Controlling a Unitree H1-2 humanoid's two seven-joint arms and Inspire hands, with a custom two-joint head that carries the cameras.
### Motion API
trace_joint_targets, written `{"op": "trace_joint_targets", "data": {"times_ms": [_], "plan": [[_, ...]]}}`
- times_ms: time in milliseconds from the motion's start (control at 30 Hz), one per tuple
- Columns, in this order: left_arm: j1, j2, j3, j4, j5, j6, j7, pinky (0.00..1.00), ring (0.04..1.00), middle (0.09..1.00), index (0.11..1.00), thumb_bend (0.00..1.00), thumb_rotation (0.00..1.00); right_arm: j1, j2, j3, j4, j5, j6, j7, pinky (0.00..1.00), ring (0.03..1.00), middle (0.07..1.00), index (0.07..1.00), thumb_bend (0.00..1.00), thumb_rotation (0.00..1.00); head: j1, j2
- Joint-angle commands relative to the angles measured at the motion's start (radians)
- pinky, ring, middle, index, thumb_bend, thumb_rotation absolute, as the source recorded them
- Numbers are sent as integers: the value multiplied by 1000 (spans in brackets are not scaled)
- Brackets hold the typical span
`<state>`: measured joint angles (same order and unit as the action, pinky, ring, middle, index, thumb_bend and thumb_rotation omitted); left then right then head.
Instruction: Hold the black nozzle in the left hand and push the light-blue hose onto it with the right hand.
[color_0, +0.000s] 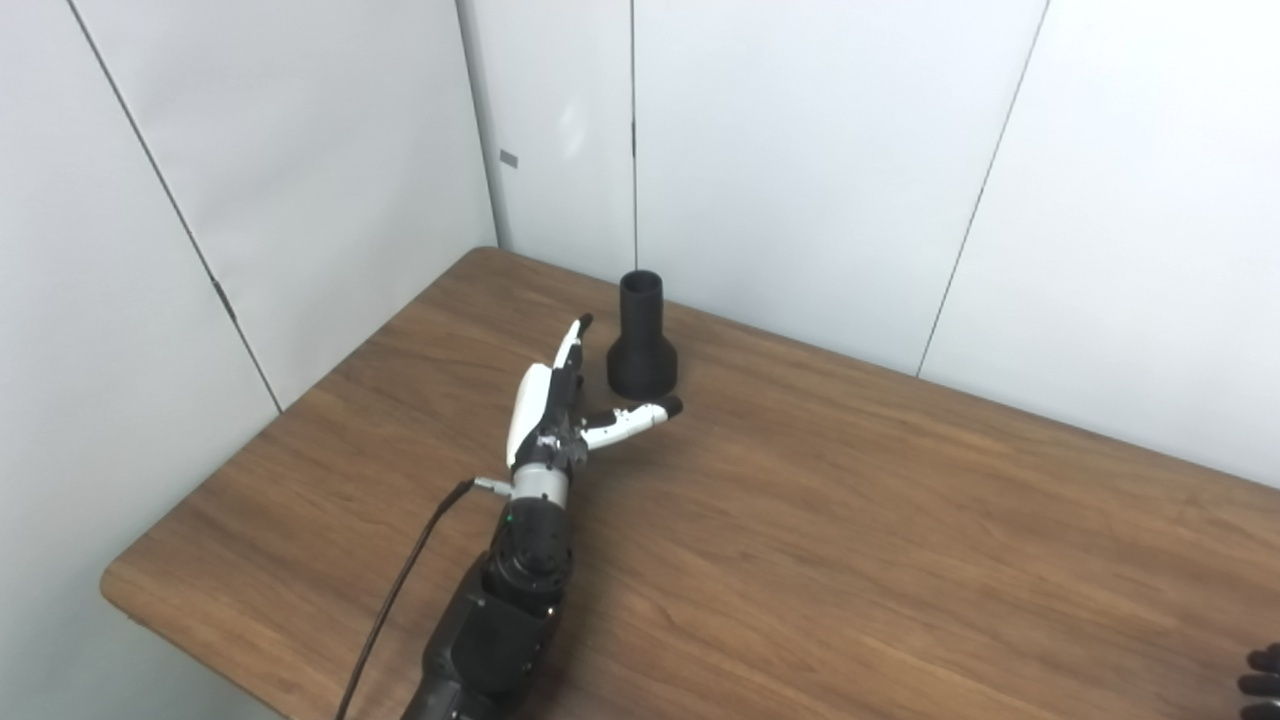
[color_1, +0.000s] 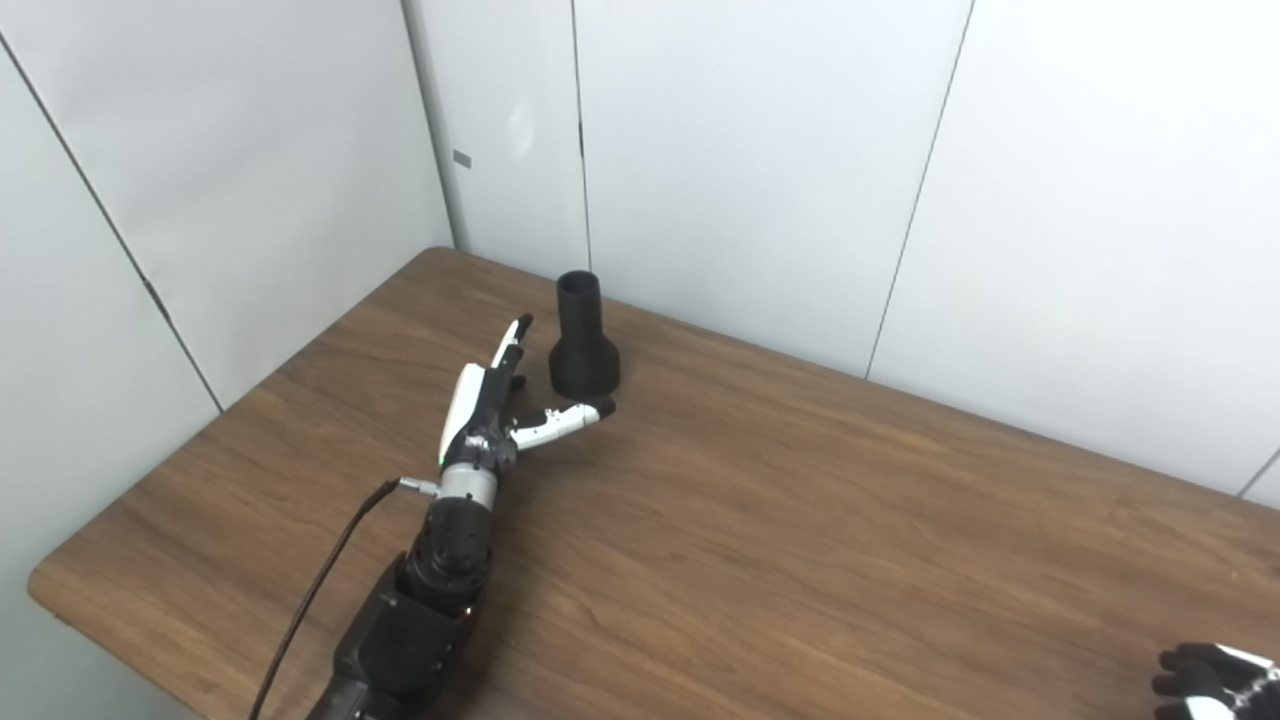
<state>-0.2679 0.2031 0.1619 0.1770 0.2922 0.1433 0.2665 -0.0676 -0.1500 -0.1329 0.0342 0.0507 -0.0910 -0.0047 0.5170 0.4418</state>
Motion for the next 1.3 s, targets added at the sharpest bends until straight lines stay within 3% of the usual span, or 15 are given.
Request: {"op": "trace_joint_targets", "data": {"times_ms": [0, 200, 400, 667, 800, 967, 1267], "plan": [[-41, 19, -11, 14, 20, 3, 10, 867, 942, 993, 1000, 1000, 306, -23, -8, -5, -34, 2, -39, 1, 379, 508, 543, 507, 601, 534, 0, 1], [-75, 34, -25, 98, 43, -7, 31, 814, 900, 963, 1000, 1000, 301, -21, -8, -4, -39, -4, -40, -1, 374, 508, 545, 505, 625, 549, -3, 1], [-96, 52, -54, 163, 60, -7, 38, 782, 892, 970, 1000, 1000, 374, -19, -12, -9, -36, -5, -49, -2, 372, 501, 538, 501, 663, 561, -6, 5], [-122, 75, -76, 240, 68, -9, 35, 815, 921, 976, 1000, 1000, 382, -14, -10, -8, -45, -3, -32, -2, 369, 499, 537, 499, 682, 555, -16, 2], [-134, 82, -82, 259, 68, 6, 28, 814, 926, 979, 1000, 1000, 377, -12, -8, -9, -49, 1, -30, -3, 367, 495, 533, 494, 689, 551, -20, 3], [-158, 86, -85, 325, 61, -32, 43, 761, 881, 956, 977, 1000, 332, -9, -11, -8, -50, -6, -36, -3, 368, 498, 536, 497, 687, 558, -24, 5], [-179, 108, -129, 348, 74, 9, 12, 731, 856, 932, 934, 1000, 330, -3, -11, -10, -56, 4, -39, 1, 380, 504, 541, 502, 664, 533, -31, 10]]}}
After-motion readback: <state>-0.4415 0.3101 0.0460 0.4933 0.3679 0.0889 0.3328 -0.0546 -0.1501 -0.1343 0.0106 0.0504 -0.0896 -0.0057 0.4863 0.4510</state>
